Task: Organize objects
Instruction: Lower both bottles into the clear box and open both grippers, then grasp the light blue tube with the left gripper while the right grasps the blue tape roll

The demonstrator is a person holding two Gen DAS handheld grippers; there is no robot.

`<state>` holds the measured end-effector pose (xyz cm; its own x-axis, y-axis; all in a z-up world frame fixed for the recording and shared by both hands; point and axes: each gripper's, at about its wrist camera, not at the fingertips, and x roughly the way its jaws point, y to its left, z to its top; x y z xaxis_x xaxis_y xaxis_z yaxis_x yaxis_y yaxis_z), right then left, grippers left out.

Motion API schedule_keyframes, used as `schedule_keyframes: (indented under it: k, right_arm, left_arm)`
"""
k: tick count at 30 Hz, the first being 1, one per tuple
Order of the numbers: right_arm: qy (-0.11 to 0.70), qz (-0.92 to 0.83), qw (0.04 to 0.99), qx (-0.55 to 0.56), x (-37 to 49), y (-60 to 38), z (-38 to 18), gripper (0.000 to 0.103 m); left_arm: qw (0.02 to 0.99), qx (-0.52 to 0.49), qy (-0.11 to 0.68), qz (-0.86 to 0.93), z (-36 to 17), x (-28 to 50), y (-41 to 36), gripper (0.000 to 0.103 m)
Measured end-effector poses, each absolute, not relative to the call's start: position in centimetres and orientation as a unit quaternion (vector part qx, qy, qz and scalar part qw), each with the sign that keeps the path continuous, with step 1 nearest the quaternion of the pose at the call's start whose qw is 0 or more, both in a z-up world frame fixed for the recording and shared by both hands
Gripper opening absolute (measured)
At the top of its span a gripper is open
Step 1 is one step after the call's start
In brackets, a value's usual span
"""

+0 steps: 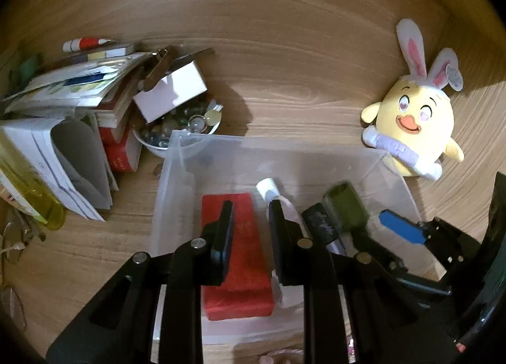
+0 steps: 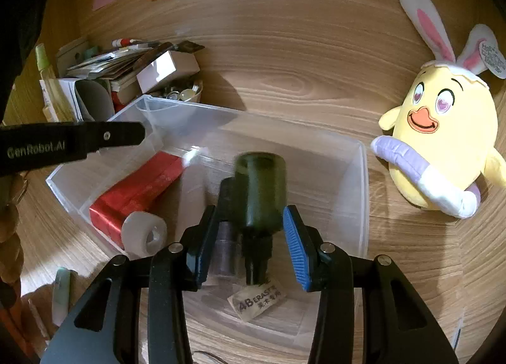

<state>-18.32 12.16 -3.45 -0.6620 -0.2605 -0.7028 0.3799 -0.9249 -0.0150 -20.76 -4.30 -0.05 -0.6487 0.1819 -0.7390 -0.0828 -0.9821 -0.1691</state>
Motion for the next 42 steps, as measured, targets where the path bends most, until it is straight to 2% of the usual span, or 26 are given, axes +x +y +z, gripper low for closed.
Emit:
schedule_keyframes:
  k: [3,7,9,14,19,23,25,33,42]
  right_arm:
    - [0.087,-0.909,0.172,0.369,-18.3,12.1,-3.4,0.040]
    - [0.092,-0.914,0.169,0.358,-17.7,12.2,-2.8,0.053]
    - [0.090,-0.917,0.169,0.350,-17.3,12.4,-2.3,0.059]
    - [0.084,-0.924,0.166,0.334,-16.2,12.9,-1.1,0.074]
    - [0.075,-0.928,0.166,0.324,-15.0,13.6,0.0,0.076]
    - [0.068,-0.931,0.164,0.319,-13.8,14.3,0.7,0.082]
    - [0.066,-0.933,0.161,0.315,-13.1,14.6,0.9,0.082]
    - [0.067,-0.936,0.150,0.311,-10.5,16.0,1.0,0.083]
    - [0.075,-0.927,0.152,0.336,-7.2,16.9,-1.1,0.083]
  left_arm:
    - [0.069,-0.404,-0.049,0.911,0.4,-19.9,-4.4,0.021]
    - [0.070,-0.397,-0.037,0.914,0.9,-18.8,-4.1,0.021]
    - [0.071,-0.393,-0.032,0.916,1.2,-18.3,-3.9,0.024]
    - [0.069,-0.371,-0.017,0.926,2.3,-16.4,-3.5,0.046]
    - [0.066,-0.352,-0.006,0.934,3.3,-14.5,-3.2,0.068]
    - [0.066,-0.347,-0.007,0.936,3.8,-13.0,-3.3,0.086]
    - [0.067,-0.348,-0.010,0.935,3.8,-12.3,-3.4,0.091]
    - [0.057,-0.359,0.008,0.931,2.5,-9.7,-3.7,0.095]
    - [0.044,-0.414,0.004,0.909,-1.6,-7.9,-4.8,0.095]
